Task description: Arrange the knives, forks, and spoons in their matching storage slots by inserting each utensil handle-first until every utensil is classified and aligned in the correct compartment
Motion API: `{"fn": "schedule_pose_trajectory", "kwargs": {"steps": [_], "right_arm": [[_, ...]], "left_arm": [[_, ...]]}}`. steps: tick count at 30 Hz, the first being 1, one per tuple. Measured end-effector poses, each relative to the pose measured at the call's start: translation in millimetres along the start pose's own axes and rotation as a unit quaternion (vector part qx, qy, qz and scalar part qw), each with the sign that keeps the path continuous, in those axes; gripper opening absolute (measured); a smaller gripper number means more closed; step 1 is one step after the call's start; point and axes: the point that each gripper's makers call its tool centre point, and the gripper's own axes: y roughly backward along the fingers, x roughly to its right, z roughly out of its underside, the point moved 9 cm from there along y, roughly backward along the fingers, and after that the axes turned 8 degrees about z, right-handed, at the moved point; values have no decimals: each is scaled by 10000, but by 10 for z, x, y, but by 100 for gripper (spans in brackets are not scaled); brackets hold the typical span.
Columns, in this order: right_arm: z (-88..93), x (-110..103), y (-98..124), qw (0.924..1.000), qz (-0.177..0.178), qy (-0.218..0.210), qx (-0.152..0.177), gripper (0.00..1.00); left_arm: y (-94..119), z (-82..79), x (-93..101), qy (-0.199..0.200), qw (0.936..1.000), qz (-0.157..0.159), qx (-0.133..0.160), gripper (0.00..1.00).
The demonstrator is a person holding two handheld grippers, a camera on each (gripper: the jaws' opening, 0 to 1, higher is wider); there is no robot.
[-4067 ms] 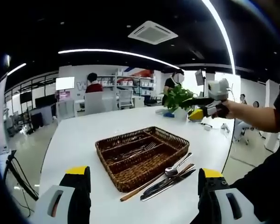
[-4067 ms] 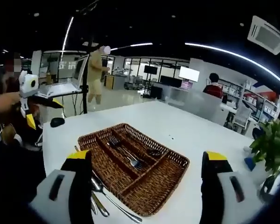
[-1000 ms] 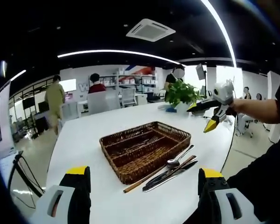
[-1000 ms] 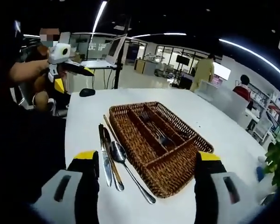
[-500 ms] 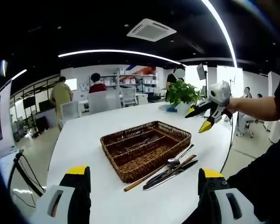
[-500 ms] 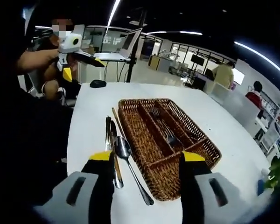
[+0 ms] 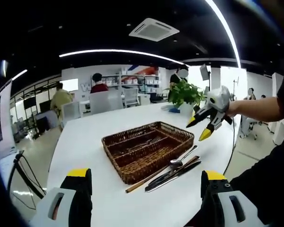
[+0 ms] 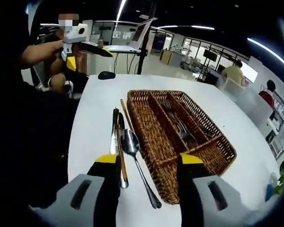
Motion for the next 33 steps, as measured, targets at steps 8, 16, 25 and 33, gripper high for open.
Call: {"fn": "schedule_pose_trajectory", "kwargs": {"steps": [8,16,25,33], "right_arm": [[175,-59,-190,9994,-273,-50,-206,38],[227,-101,-376,9983,-499,34,-304,24],[294,-131,-574,9968,-598,219,-482,16],[393,-188,-696,9945,-750,219,-696,13]], "left_arm": [[39,27,-7,8,10000,-40,-65,100],[60,46,-41,42,9999,-86,-93,100],[46,48,-51,52,9999,-83,-93,100],[51,64,-48,78,9999,-66,-74,100]]}}
